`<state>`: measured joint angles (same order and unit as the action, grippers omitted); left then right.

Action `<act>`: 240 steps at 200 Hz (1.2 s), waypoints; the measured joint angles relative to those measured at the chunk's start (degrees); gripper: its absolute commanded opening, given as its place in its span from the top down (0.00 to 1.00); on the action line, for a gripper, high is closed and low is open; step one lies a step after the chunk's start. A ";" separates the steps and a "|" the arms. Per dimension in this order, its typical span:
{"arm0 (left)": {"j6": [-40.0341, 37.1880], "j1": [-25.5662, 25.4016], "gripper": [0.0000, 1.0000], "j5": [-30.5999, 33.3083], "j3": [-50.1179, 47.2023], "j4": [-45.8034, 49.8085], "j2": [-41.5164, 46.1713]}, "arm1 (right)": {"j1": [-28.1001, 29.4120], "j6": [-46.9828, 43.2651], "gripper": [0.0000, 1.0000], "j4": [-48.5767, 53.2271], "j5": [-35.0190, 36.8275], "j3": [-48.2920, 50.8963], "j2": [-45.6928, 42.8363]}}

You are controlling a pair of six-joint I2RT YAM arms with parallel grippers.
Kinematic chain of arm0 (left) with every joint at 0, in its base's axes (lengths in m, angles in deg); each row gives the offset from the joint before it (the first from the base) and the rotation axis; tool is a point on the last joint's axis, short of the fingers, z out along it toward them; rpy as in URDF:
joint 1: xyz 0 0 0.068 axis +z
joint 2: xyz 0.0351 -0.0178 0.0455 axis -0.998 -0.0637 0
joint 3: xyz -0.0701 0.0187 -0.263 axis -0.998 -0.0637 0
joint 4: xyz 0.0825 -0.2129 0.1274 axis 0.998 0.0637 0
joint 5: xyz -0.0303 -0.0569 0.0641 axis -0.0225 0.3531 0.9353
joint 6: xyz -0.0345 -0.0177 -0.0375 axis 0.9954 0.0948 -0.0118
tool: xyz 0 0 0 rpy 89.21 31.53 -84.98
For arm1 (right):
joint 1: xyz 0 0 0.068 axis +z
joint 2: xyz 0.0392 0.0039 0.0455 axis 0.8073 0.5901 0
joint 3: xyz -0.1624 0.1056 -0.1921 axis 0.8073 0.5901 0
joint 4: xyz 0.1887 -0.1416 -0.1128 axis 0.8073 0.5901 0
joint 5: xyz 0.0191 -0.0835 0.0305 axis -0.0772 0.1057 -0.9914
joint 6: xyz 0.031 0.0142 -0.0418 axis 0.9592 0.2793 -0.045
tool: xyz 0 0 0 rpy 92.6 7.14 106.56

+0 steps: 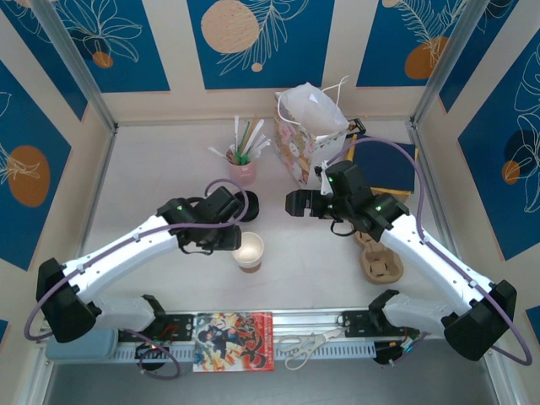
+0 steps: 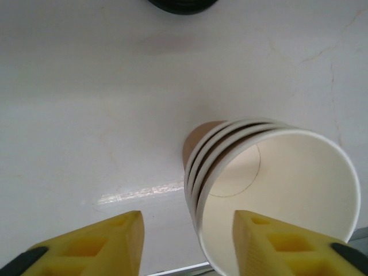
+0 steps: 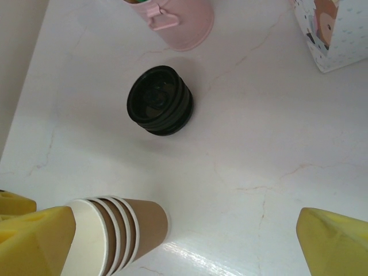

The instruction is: Pack the takeout coffee

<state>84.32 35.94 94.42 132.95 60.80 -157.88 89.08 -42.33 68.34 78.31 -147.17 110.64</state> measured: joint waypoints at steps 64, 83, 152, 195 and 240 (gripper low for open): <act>-0.11 -1.42 0.74 -0.02 0.04 0.17 -2.32 | 0.57 0.04 0.01 1.42 2.01 0.00 -0.02; -0.13 -1.42 0.74 -0.02 0.48 0.63 -2.91 | 0.68 0.07 0.01 1.51 2.21 0.00 -0.07; -0.39 -1.46 0.79 -0.02 0.87 1.03 -3.48 | 0.70 0.07 0.01 1.84 2.82 0.00 -0.39; -0.57 -1.46 0.81 -0.04 0.87 1.03 -4.50 | 0.76 0.15 0.01 1.84 2.84 0.00 -0.35; -0.52 -1.46 0.93 -0.04 0.87 1.03 -4.59 | 0.76 0.26 0.01 1.84 2.86 0.00 -0.22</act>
<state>83.80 34.47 94.37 133.82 61.82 -162.47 89.84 -42.07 70.18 81.18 -147.17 110.42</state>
